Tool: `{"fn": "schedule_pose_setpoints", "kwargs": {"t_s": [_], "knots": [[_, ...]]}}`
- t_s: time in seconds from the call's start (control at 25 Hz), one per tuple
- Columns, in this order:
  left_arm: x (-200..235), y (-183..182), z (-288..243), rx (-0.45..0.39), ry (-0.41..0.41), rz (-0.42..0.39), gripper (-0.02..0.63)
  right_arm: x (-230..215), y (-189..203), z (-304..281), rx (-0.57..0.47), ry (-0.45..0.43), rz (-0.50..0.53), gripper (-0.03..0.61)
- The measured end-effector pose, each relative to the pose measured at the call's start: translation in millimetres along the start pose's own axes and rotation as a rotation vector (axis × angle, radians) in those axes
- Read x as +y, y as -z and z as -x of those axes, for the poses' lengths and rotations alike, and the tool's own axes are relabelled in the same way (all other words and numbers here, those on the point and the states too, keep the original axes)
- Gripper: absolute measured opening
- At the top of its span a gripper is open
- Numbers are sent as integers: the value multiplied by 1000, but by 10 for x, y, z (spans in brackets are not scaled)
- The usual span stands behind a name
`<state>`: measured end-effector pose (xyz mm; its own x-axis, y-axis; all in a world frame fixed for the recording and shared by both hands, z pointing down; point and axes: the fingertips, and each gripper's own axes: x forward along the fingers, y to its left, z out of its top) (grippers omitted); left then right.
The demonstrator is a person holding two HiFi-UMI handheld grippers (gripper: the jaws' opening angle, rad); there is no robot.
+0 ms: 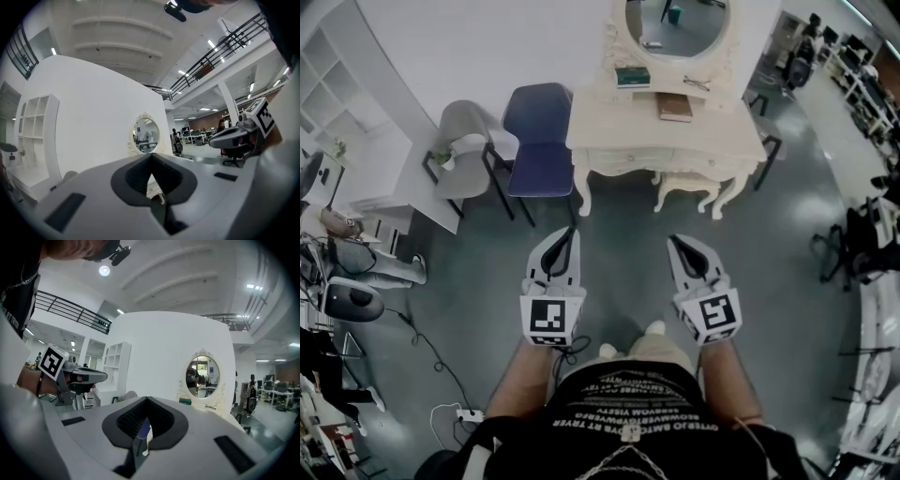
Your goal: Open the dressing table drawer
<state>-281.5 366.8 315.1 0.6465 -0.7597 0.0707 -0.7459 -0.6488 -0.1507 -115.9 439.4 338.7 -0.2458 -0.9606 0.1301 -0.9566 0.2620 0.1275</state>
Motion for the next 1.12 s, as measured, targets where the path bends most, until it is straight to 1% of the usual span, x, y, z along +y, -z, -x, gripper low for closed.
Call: {"fn": "schedule_pose_setpoints", "kwargs": {"t_s": [0.24, 0.44, 0.84, 1.12], "knots": [[29, 212, -187, 42, 4, 4, 3, -84, 83, -131, 13, -5, -22, 3], [49, 230, -455, 52, 2, -4, 3, -246, 132, -347, 21, -24, -38, 3], [159, 200, -1267, 60, -31, 1, 3, -884, 150, -994, 9, -67, -35, 3], [175, 222, -1808, 76, -53, 17, 3, -1344, 187, -1305, 32, -84, -26, 3]]}}
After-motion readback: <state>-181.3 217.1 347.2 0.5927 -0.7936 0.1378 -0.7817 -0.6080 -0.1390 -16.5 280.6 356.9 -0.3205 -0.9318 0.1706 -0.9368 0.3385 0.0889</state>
